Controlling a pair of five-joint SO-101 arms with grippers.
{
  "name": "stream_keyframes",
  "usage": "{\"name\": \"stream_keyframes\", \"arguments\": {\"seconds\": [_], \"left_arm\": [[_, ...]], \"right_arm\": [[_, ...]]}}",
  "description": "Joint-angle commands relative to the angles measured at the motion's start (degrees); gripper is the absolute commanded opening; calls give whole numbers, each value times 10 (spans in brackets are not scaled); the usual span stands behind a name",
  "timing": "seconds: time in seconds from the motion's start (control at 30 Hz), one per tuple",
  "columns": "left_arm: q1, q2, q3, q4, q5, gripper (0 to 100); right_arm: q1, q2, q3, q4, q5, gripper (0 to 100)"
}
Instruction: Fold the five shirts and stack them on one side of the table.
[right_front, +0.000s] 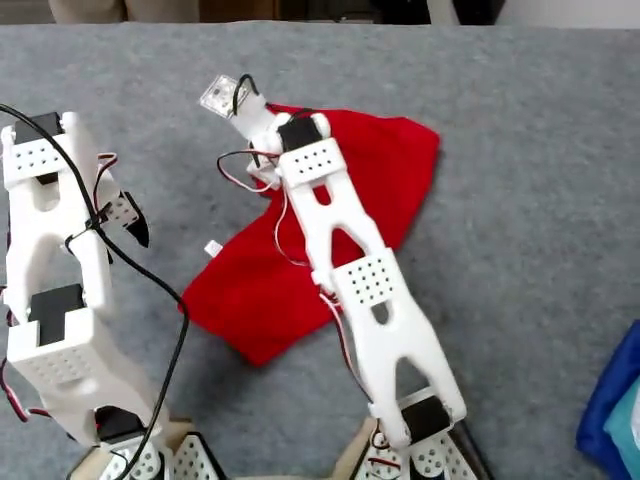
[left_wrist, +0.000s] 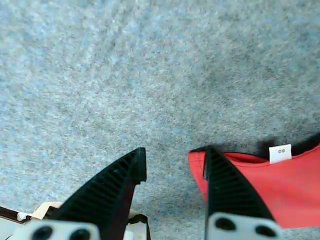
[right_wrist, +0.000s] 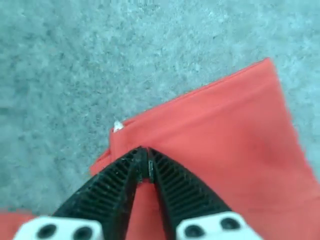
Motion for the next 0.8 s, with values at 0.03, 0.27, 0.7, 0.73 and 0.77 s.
{"name": "stream_keyframes", "arguments": {"seconds": [0.03, 0.27, 0.7, 0.73, 0.77], "left_arm": [[-5, -7, 1, 5, -5, 199], [-4, -7, 1, 5, -5, 199], [-5, -5, 2, 5, -1, 199], [-5, -3, 2, 5, -1, 199], [-5, -3, 2, 5, -1, 199]], "right_arm": [[11, -15, -133, 75, -2, 6], [9, -145, -123, 171, -5, 6], [-4, -43, 67, 76, -27, 330], [-7, -36, 69, 81, -26, 361], [-9, -34, 64, 93, -27, 379]]}}
